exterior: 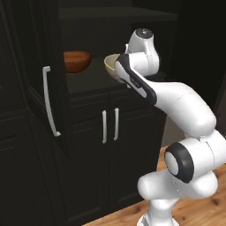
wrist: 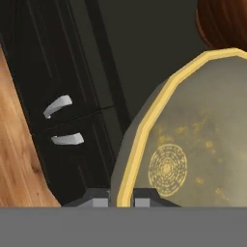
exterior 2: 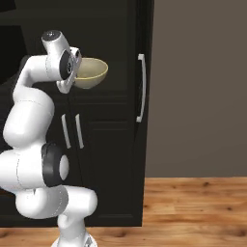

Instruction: Open the cabinet. Pick the bowls from the counter and place them in the cabinet. Then close the cabinet.

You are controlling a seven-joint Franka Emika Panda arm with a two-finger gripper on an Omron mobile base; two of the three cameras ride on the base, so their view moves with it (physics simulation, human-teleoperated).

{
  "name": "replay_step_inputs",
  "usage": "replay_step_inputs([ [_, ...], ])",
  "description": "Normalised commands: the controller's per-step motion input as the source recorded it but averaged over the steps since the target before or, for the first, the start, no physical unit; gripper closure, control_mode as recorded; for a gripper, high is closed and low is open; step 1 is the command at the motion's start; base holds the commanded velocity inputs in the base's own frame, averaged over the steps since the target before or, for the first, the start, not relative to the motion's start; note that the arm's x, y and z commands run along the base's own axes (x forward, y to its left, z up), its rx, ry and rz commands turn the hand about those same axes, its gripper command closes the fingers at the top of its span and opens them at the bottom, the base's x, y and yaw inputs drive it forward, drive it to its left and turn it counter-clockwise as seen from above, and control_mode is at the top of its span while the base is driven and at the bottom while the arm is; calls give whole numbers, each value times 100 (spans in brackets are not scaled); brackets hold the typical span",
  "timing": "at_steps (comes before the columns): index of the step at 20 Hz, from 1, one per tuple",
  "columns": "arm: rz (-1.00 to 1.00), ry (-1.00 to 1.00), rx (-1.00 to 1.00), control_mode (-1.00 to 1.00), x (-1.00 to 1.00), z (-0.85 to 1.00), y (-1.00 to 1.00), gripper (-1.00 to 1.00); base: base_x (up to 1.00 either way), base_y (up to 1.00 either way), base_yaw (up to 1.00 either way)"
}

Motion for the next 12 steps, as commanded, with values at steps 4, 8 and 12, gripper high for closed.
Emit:
replay_step_inputs([
  [4, 0, 4, -2, -100, 87, -2, -9, 100, 0, 0, 0],
  [8, 0, -5, -2, -100, 73, -11, -2, 100, 0, 0, 0],
  [12, 0, -15, 0, -100, 47, -14, 0, 100, 0, 0, 0],
])
